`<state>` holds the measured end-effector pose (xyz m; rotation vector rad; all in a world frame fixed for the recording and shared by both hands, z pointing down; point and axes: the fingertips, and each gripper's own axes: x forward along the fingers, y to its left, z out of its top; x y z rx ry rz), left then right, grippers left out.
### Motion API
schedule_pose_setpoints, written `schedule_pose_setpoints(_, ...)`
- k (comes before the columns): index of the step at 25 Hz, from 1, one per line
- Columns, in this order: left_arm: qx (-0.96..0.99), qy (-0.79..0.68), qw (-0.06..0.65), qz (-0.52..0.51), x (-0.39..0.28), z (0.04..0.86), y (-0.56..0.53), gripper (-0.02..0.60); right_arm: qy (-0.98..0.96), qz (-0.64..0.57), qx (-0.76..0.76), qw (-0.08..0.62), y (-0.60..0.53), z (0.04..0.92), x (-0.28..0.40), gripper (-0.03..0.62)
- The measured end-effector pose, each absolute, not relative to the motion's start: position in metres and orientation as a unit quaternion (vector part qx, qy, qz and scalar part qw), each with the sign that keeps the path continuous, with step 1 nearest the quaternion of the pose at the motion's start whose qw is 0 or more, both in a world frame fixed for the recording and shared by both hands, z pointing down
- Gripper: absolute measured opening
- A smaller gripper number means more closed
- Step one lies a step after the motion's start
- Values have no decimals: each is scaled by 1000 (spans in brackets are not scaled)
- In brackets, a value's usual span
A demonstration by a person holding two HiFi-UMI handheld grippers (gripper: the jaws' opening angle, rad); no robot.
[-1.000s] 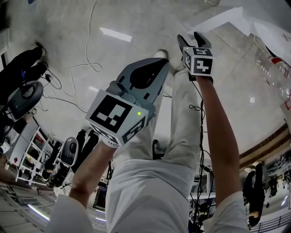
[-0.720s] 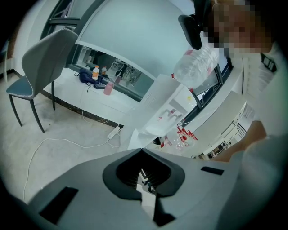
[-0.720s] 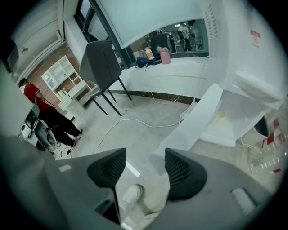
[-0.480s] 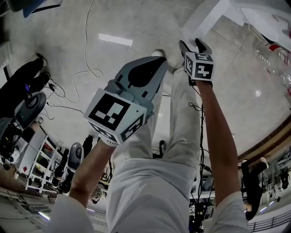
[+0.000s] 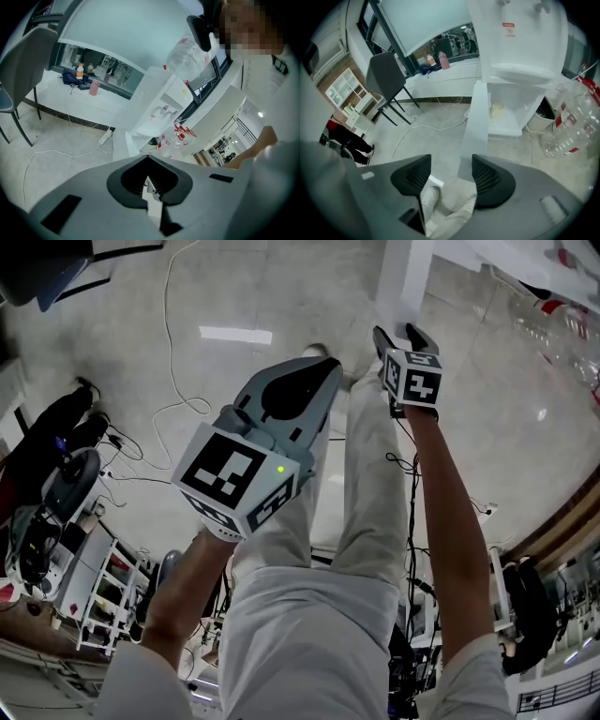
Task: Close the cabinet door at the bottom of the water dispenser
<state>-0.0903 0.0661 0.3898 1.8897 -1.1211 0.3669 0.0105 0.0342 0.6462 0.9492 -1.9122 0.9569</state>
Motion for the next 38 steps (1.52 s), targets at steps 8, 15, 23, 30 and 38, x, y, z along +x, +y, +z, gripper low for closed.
schedule_pose_setpoints(8,778,-419,437,168,-59,392,53,2,-735,381,414,379,19,647,55,268)
schedule_pose_setpoints(15,789,-398,432,181,-40,393,35,2,-726,369,434,385,5,649,83,268)
schedule_pose_setpoints(23,797,-377,428,198,-19,397,16,2,-711,377,461,374,-19,653,117,268)
schedule_pose_setpoints(30,804,-357,427,209,3,400,6,2,-705,378,478,363,-37,655,137,268)
schedule_pose_setpoints(38,811,-339,424,219,27,401,-8,2,-703,379,495,343,-62,655,158,268)
